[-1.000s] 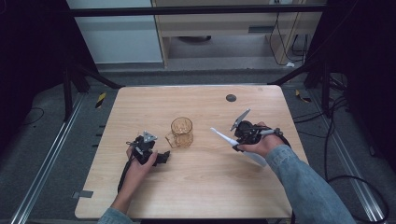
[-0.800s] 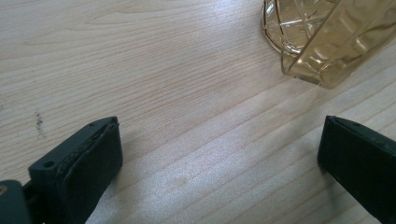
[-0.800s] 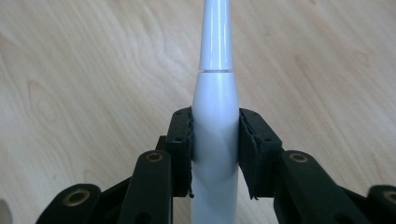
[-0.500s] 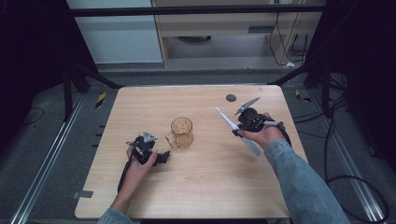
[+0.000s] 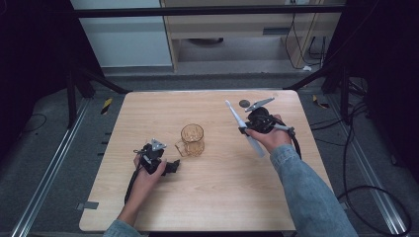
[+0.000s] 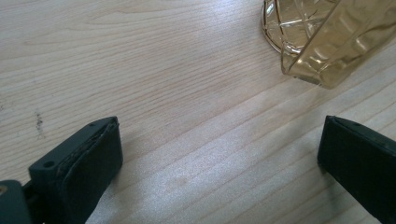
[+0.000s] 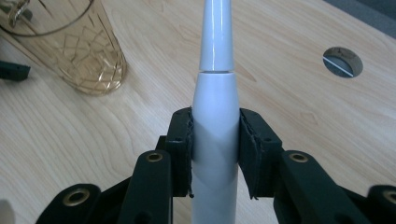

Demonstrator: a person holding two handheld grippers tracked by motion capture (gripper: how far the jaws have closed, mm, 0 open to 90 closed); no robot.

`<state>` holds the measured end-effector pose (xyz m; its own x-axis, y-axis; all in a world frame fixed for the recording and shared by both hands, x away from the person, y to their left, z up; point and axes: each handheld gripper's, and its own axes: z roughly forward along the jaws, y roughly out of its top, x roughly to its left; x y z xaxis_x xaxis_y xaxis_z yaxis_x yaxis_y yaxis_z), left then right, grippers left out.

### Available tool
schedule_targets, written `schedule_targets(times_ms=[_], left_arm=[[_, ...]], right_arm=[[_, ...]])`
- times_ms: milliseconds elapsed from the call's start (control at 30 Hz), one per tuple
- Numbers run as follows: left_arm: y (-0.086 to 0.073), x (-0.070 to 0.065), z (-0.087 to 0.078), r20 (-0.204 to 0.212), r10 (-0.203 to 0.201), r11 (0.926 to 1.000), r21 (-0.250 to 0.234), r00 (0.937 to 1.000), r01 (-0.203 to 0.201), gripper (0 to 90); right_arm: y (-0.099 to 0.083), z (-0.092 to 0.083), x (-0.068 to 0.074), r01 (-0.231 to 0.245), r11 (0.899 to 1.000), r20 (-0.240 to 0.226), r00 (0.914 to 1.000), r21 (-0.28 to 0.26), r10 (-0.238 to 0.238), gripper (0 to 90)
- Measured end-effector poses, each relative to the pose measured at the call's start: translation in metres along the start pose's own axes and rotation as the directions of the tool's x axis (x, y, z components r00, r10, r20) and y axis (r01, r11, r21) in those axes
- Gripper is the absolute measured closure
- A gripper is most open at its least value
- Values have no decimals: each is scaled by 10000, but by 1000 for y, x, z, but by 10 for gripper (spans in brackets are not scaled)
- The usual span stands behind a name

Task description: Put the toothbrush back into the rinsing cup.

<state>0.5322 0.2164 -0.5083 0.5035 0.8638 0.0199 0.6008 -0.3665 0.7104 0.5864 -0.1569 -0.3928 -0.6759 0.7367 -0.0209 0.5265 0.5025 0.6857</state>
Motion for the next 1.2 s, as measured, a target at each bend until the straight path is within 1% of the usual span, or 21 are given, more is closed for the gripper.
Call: schedule_targets(times_ms=[67,100,133,167,200,233,267,467,600,633,667,800,933,1033,1100,1133,1167,1200], left_arm=[[0,0,0,0,-8,10000,-11,10000,8,0],[0,0,0,-1,-15,10000,-17,10000,15,0],[0,0,0,-1,-15,10000,-17,10000,15,0],[0,0,0,-1,-17,10000,-17,10000,17,0],[0,0,0,0,-16,10000,-18,10000,16,0],[0,0,0,-1,-18,10000,-19,10000,18,0],[0,0,0,-1,-18,10000,-18,10000,18,0],[0,-1,0,-27,-58,10000,-27,10000,58,0],[0,-1,0,-46,-40,10000,-27,10000,40,0],[0,-1,0,-44,-36,10000,-29,10000,35,0],[0,-1,0,-45,-34,10000,-28,10000,34,0],[0,-1,0,-53,-27,10000,-31,10000,27,0],[0,-1,0,-53,-24,10000,-29,10000,23,0],[0,-1,0,-55,-29,10000,-22,10000,29,0],[0,-1,0,-54,-55,10000,-41,10000,55,0],[0,-1,0,-53,-51,10000,-40,10000,51,0],[0,-1,0,-53,-56,10000,-42,10000,56,0],[0,-1,0,-55,-58,10000,-42,10000,58,0]], right_arm=[[2,1,2,-46,9998,58,10000,-176,47,670],[4,2,3,-214,9987,52,9998,-462,217,670],[4,2,3,-214,9987,52,9998,-462,217,670],[6,1,5,-249,9973,91,9996,-688,256,670],[6,1,5,-249,9973,91,9996,-688,256,670],[7,1,6,-335,9966,91,9994,-747,342,670],[8,1,8,-328,9958,55,9994,-849,334,670],[16,-1,16,-465,9931,13,9989,-1075,470,669],[21,-1,21,-483,9922,63,9988,-1146,493,669],[23,-2,23,-514,9906,87,9986,-1268,529,670],[23,-2,23,-514,9906,87,9986,-1268,529,670],[25,0,26,-769,9871,138,9967,-1406,796,670],[28,5,30,-1022,9830,215,9941,-1527,1067,670],[32,7,34,-1176,9789,327,9917,-1674,1247,670],[35,6,36,-1168,9786,557,9902,-1695,1278,670],[35,6,36,-1168,9786,557,9902,-1695,1278,670],[37,4,38,-1222,9765,738,9878,-1775,1370,670],[37,4,38,-1222,9765,738,9878,-1775,1370,670]])
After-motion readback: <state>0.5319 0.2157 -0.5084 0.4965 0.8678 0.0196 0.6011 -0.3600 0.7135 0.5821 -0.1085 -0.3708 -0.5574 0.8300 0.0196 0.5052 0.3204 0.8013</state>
